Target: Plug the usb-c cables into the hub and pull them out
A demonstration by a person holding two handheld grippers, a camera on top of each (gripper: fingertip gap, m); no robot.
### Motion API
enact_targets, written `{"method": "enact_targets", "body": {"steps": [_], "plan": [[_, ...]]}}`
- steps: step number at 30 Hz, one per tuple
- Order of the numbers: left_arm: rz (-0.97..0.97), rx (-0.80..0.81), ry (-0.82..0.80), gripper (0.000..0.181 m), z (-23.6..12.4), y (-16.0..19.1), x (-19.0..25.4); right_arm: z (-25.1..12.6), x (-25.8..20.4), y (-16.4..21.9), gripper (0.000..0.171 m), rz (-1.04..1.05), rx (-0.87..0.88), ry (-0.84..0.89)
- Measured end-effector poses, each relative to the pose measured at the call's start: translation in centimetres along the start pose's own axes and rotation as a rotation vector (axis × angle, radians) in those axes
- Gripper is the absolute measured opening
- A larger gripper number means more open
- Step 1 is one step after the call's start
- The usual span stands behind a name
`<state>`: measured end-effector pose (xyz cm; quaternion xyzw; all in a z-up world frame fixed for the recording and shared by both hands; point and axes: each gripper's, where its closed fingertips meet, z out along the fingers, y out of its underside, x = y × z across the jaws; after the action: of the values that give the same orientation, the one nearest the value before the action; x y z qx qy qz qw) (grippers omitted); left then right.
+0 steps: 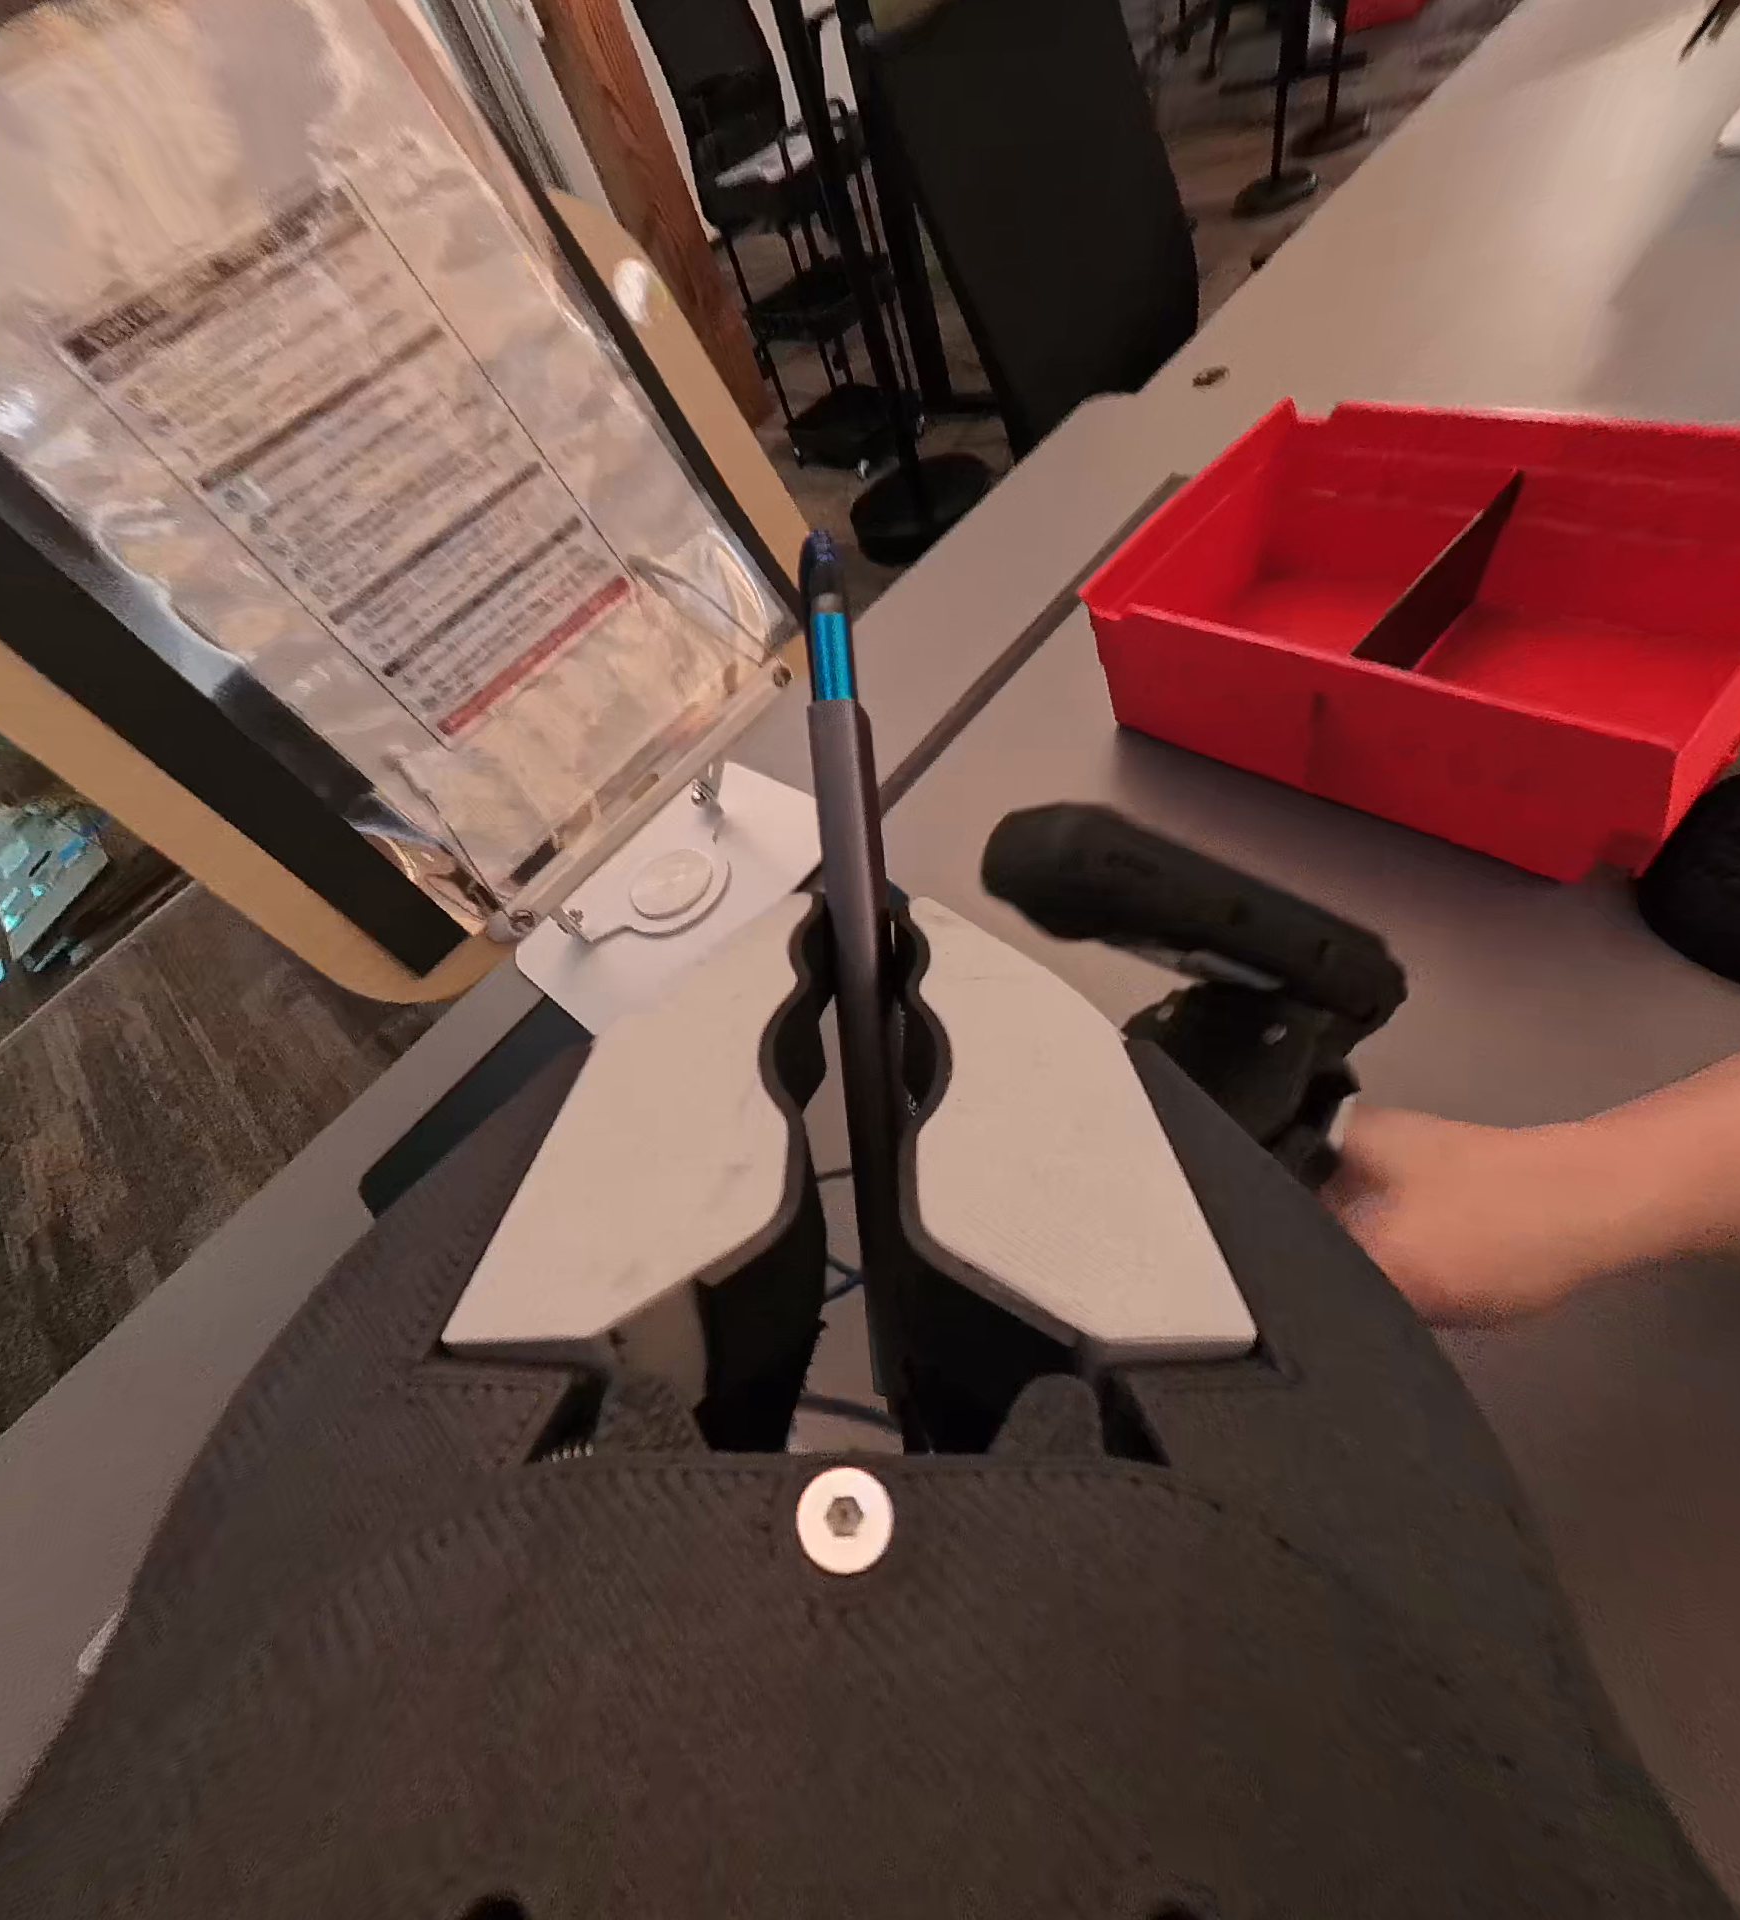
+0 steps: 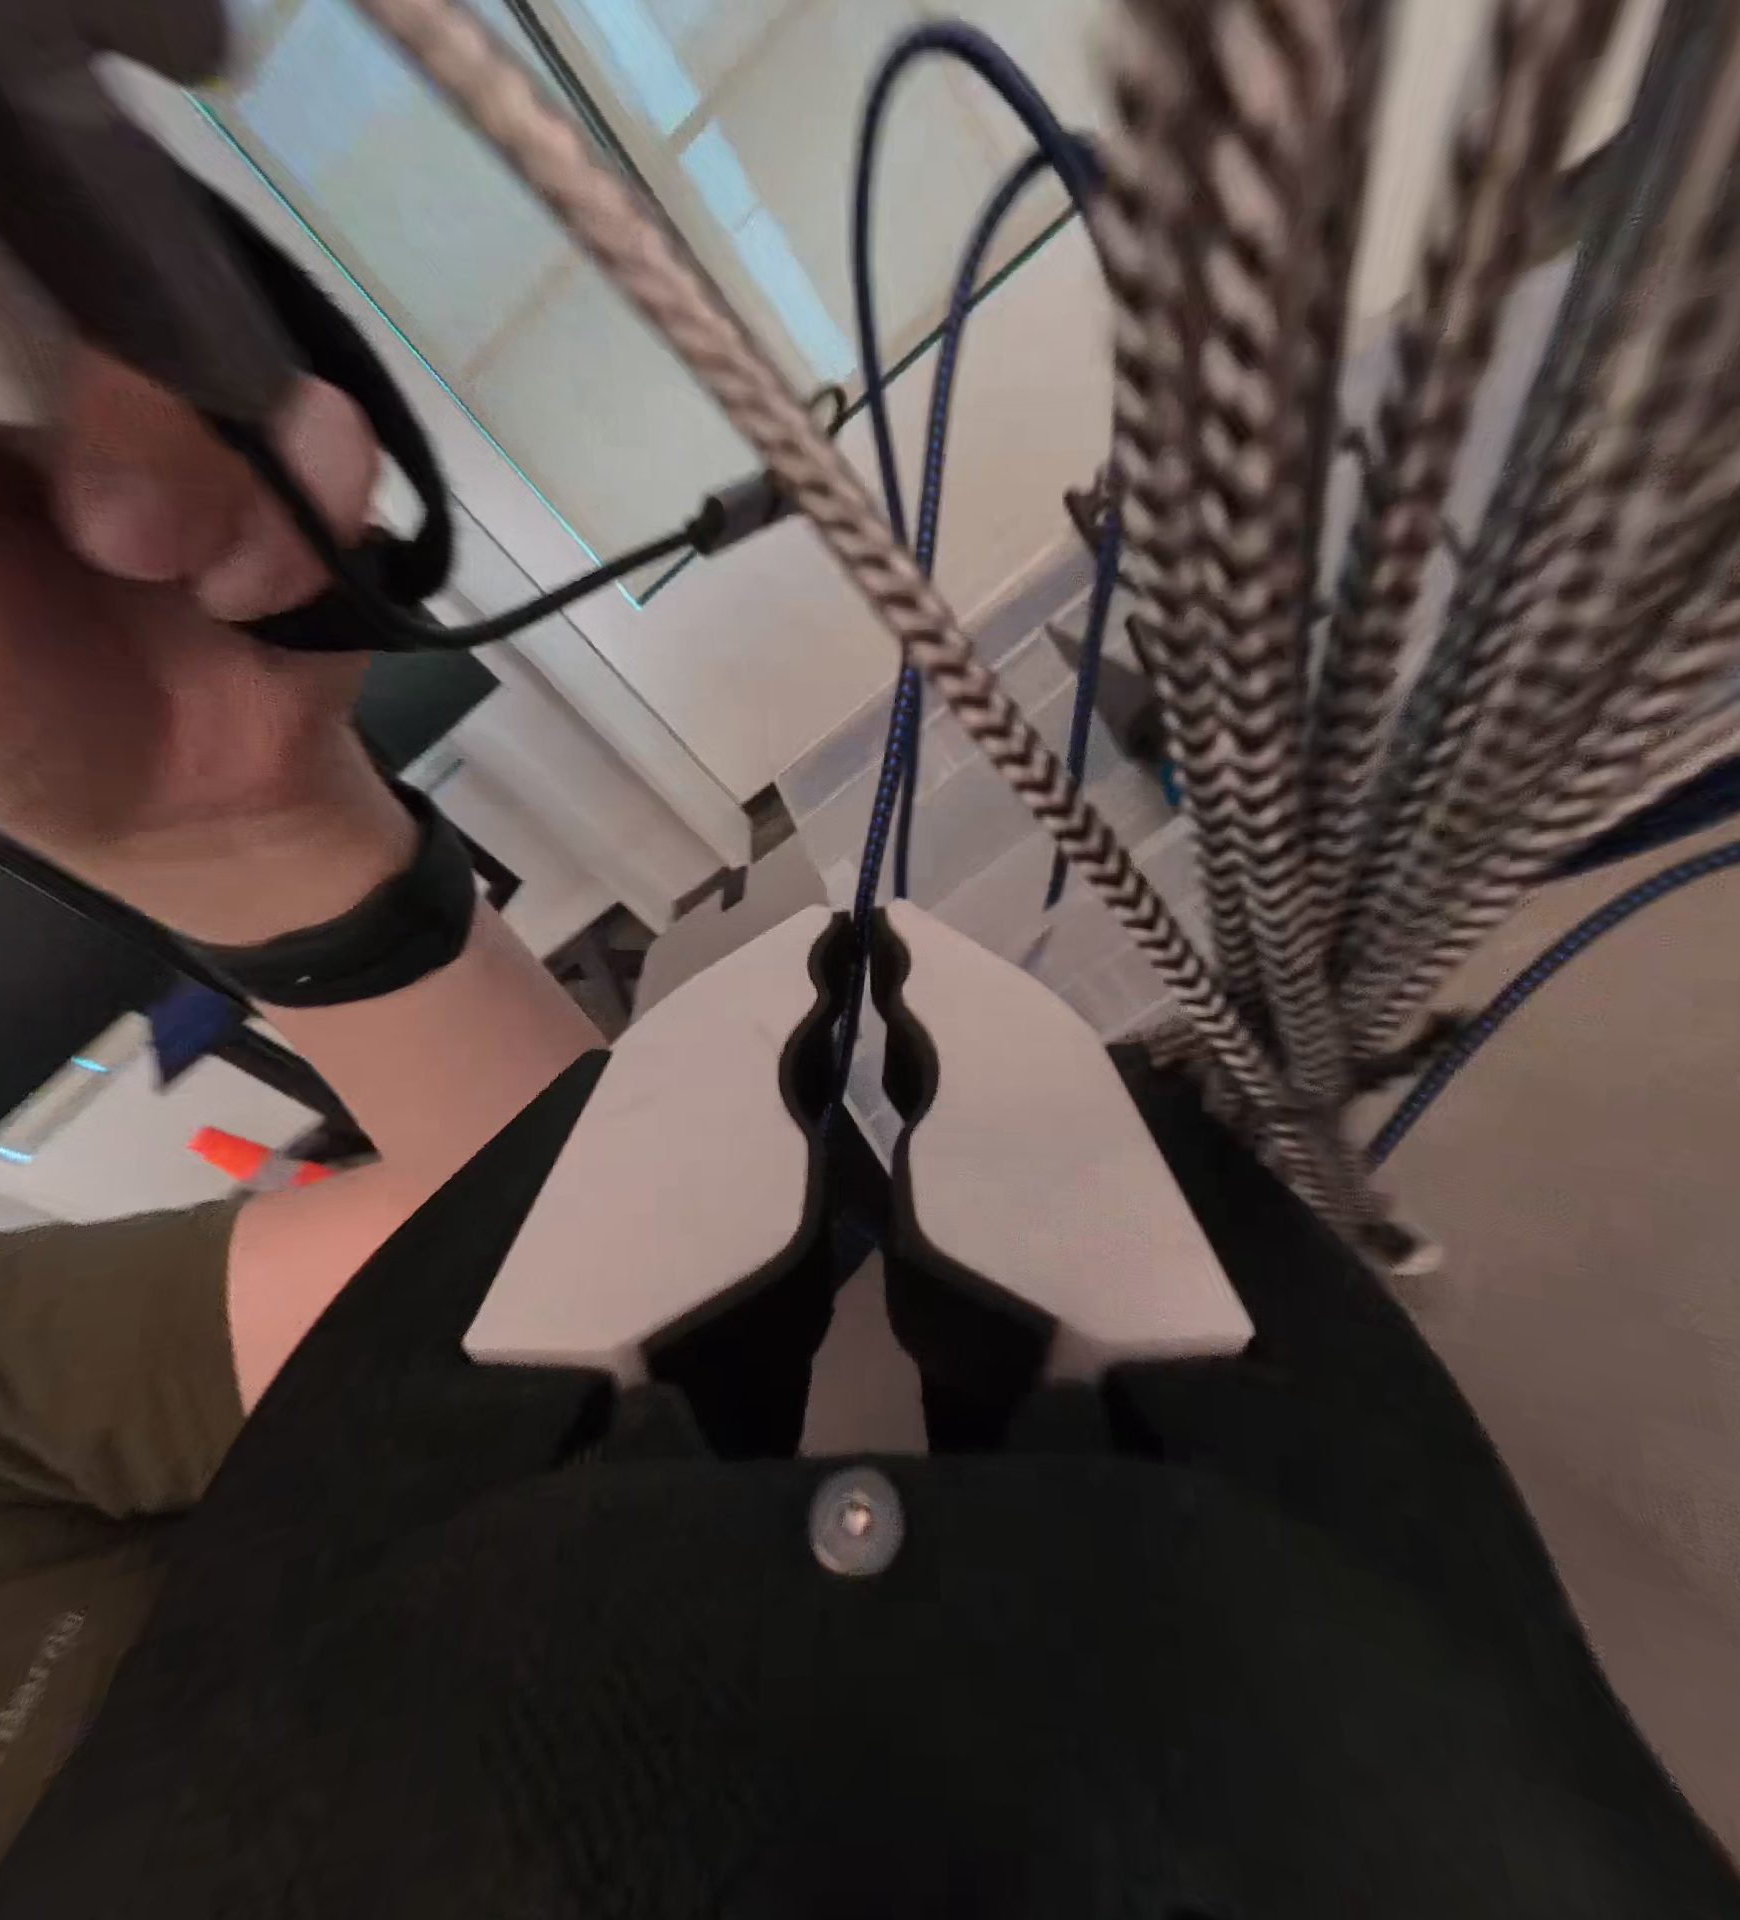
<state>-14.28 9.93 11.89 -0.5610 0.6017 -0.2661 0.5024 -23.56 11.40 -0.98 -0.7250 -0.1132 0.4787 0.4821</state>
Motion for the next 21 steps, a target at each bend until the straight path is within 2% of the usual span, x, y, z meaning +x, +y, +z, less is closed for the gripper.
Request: {"method": "enact_targets", "body": {"steps": [1, 5, 9, 13, 16, 19, 21], "plan": [[-0.011, 0.032, -0.005, 0.009, -0.6, -0.5, -0.3, -0.8, -0.4, -0.9, 0.004, -0.063, 0.001, 0.019], [-0.056, 0.164, 0.015, 0.009, -3.0, -2.3, -0.8, -5.0, -2.8, -3.6, 0.004, -0.3, -0.07, 0.076], [-0.091, 0.2, 0.098, 0.009, -3.9, -2.7, -0.3, -10.8, -1.5, -0.4, 0.004, -0.39, -0.496, 0.243], [-0.159, 0.187, 0.227, 0.009, -2.2, -2.0, 0.5, -15.9, 1.0, 4.6, 0.004, -0.278, -0.811, 0.336], [-0.231, 0.117, 0.321, 0.009, 0.4, -0.2, 0.8, -17.6, 2.5, 7.7, 0.004, -0.169, -0.95, 0.285], [-0.325, 0.087, 0.43, 0.009, 2.3, 1.2, 1.3, -18.0, 2.6, 8.6, 0.005, -0.046, -0.972, 0.186], [-0.373, 0.072, 0.501, 0.009, 2.9, 1.7, 1.7, -18.0, 2.1, 7.6, 0.017, 0.007, -0.912, 0.131]]}}
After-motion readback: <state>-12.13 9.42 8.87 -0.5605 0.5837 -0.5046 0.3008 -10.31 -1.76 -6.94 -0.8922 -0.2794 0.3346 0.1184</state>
